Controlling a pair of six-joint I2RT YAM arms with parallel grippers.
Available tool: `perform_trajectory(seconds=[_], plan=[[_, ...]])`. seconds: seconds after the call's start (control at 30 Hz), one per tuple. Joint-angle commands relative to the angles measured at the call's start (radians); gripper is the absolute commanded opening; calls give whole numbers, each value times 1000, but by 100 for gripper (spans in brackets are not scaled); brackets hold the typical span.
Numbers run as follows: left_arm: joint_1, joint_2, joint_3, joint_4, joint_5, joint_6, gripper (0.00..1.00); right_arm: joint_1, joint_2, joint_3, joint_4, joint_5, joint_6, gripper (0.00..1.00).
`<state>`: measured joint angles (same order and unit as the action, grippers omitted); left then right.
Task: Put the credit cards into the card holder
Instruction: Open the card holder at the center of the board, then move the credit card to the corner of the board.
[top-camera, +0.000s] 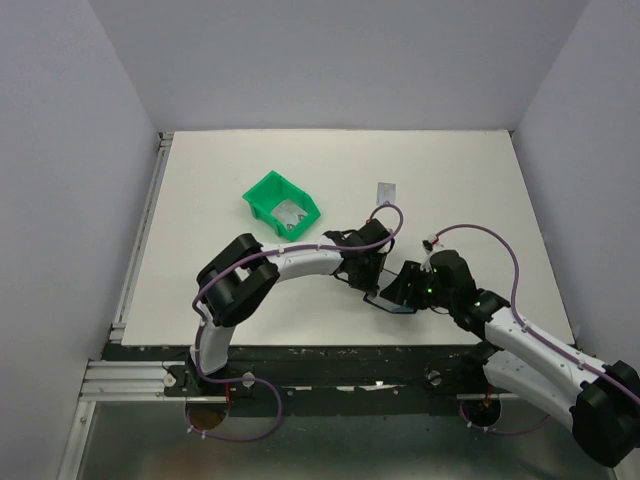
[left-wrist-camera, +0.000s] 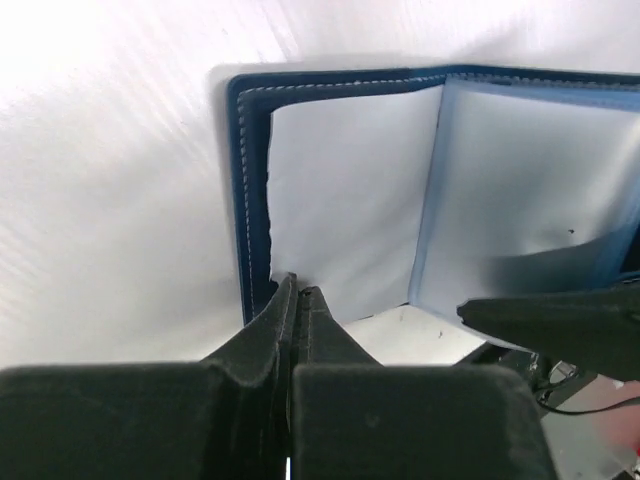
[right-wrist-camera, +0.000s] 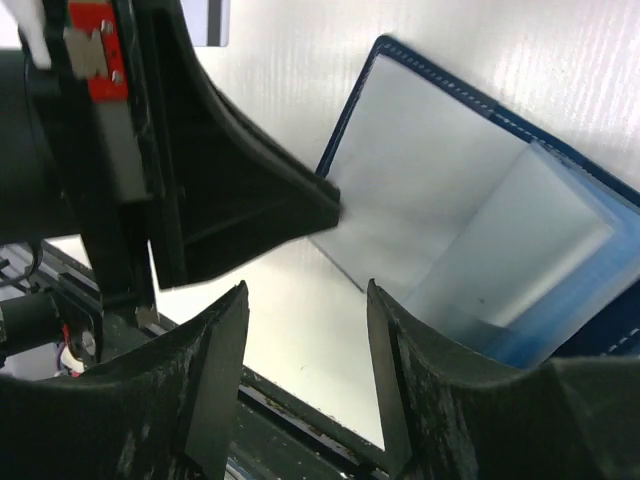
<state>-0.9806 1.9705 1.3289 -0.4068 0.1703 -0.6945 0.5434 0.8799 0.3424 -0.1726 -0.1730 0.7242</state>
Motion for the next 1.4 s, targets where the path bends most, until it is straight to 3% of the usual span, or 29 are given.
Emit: perform_trajectory(seconds=[0.0,0.37,0.73,1.37], plan=[[5,18,23,-41,-49,16,0,6,-36,23,-27,-37,-25,58],[6,-10,27,-49,-58,15,0,4,-104,49,-251,168,35,39],[6,-48,-10,-40,-72,6,0,4,-108,76,-381,320,81,38],[3,-61,-27,-21,-63,0,0,6,-78,50,-343,291,90,38]])
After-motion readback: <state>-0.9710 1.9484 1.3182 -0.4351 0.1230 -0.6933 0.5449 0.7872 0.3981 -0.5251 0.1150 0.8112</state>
